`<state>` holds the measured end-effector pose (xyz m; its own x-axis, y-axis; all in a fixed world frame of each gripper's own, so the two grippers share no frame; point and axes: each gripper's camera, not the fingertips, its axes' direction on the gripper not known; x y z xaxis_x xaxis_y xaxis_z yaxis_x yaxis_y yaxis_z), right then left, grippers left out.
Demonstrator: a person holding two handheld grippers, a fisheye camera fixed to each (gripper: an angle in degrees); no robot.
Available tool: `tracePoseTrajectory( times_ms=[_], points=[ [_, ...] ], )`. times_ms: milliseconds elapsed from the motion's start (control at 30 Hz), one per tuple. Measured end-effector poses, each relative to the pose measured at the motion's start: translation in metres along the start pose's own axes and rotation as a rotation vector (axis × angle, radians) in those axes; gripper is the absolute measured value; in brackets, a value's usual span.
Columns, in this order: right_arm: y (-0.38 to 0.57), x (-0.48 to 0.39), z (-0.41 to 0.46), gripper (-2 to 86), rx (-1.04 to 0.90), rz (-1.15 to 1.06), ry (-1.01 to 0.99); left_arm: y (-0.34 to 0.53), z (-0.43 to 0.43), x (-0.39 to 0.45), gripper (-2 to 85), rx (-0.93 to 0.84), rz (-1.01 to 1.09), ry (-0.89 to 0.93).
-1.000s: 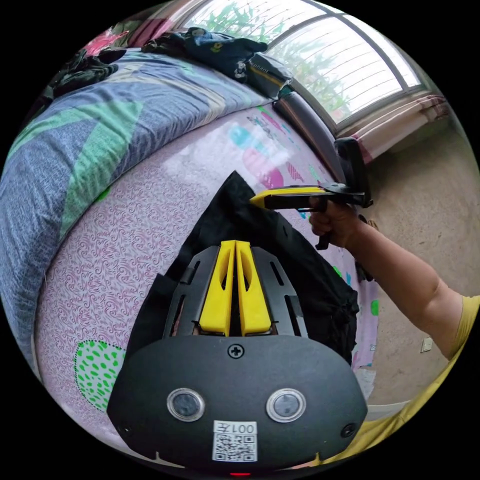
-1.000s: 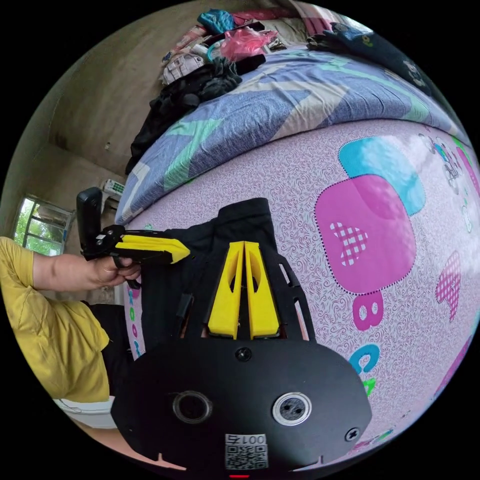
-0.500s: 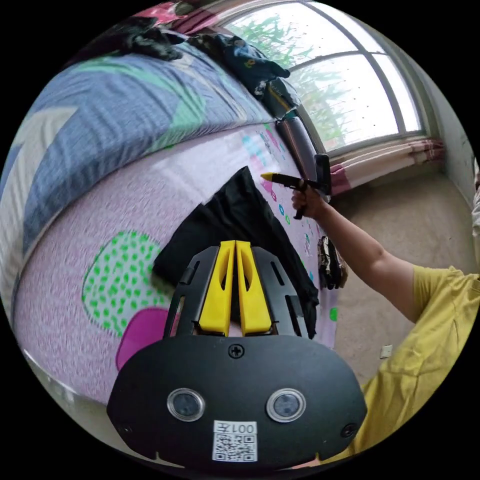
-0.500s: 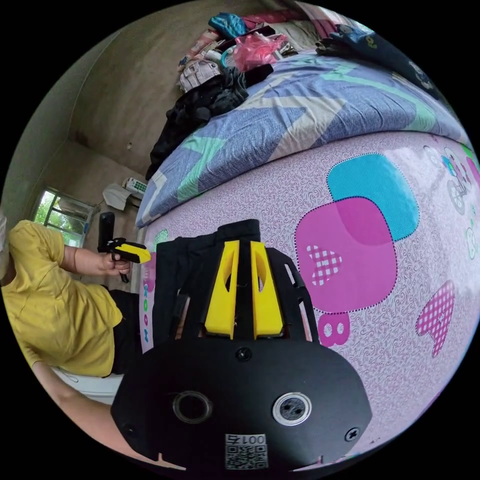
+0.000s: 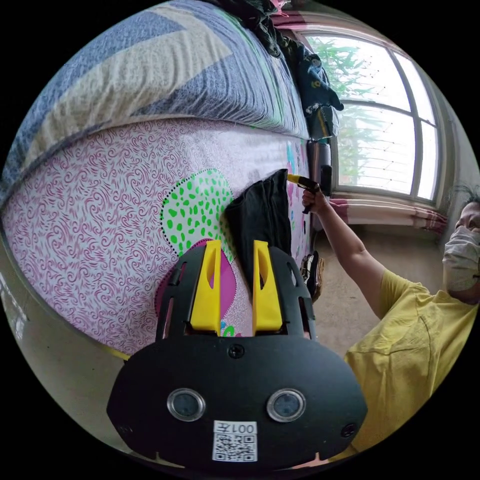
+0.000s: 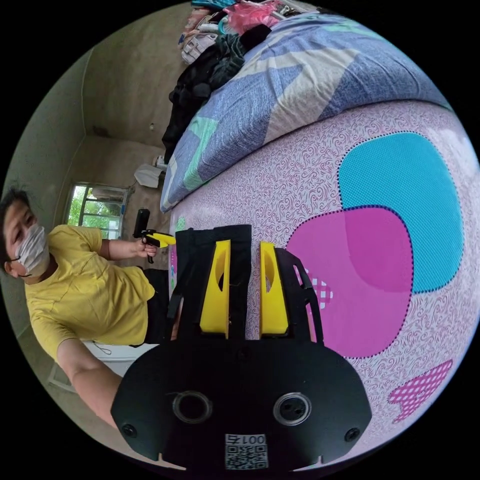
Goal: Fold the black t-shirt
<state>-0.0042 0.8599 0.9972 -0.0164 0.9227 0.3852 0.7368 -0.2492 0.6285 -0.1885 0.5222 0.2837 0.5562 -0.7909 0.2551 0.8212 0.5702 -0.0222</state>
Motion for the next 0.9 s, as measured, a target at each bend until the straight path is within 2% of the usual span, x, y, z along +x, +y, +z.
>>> tracePoseTrajectory(
  times_ms=[500, 767, 900],
  points=[
    [-0.03, 0.062, -0.012, 6.4, -0.051, -0.05, -0.263, -0.002, 0.02, -0.032, 2.5, 0.129, 0.013, 0.173],
    [-0.04, 0.06, -0.017, 2.4, -0.096, -0.102, -0.17, -0.007, 0.033, -0.03, 2.2, 0.142, 0.004, 0.175],
    [-0.04, 0.06, -0.019, 2.0, -0.098, -0.094, -0.144, 0.006, 0.027, -0.024, 3.5, 0.156, 0.004, 0.078]
  ],
)
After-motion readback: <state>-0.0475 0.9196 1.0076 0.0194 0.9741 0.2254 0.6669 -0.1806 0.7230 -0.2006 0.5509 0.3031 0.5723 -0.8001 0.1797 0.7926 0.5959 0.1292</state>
